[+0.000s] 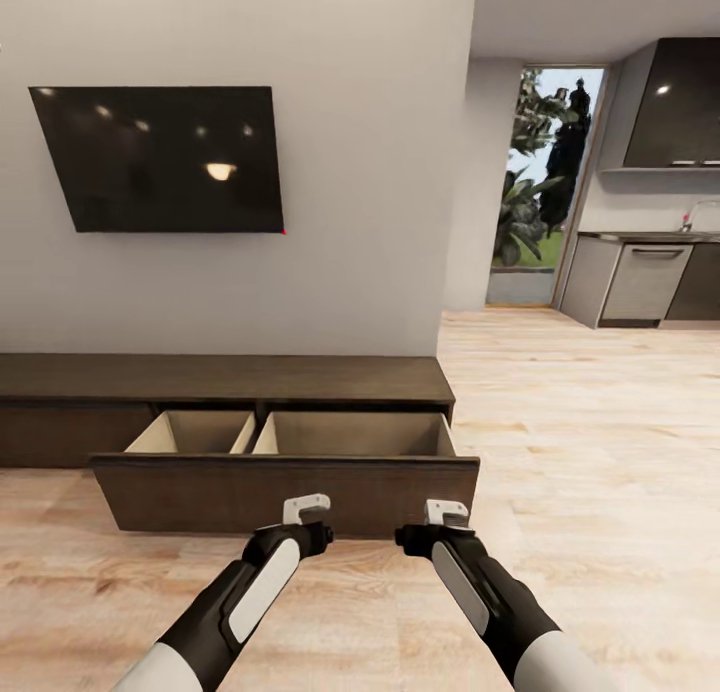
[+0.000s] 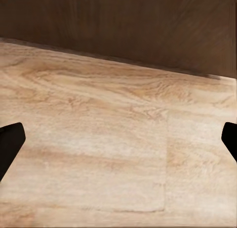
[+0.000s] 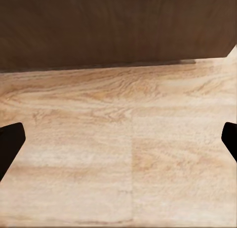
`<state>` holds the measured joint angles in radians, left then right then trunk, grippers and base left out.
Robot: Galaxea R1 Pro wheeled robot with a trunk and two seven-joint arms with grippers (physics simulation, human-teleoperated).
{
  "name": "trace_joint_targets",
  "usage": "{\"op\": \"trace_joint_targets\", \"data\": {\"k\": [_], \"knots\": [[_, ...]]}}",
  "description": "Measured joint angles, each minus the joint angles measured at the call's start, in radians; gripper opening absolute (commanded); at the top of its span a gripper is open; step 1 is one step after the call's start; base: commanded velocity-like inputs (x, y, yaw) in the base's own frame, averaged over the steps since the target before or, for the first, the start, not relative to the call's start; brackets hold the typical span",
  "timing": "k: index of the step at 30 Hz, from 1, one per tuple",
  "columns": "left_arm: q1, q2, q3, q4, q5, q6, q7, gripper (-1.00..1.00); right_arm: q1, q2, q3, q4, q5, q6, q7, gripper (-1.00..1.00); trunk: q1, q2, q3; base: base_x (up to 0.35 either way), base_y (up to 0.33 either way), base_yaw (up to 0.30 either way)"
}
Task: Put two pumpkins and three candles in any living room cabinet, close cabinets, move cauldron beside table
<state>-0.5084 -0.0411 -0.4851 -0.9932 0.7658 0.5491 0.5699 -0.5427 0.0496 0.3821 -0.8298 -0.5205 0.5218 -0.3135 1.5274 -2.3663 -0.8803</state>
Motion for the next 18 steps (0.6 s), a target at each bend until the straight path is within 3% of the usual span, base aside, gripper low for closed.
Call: {"op": "trace_joint_targets", "data": {"k": [8,18], "knots": [[0.000,0.002,0.000,-0.012,-0.002,0.045,0.000,1.00,0.000,0.003,-0.002,0.045,-0.004,-0.025,0.001,1.00,0.000,0.000,0.000,-0.049,-0.025,0.000],[0.000,0.002,0.001,-0.012,-0.005,0.047,0.000,1.00,0.000,0.006,-0.003,0.077,0.003,-0.025,0.002,1.00,0.000,0.000,0.000,-0.002,-0.001,0.000]]}}
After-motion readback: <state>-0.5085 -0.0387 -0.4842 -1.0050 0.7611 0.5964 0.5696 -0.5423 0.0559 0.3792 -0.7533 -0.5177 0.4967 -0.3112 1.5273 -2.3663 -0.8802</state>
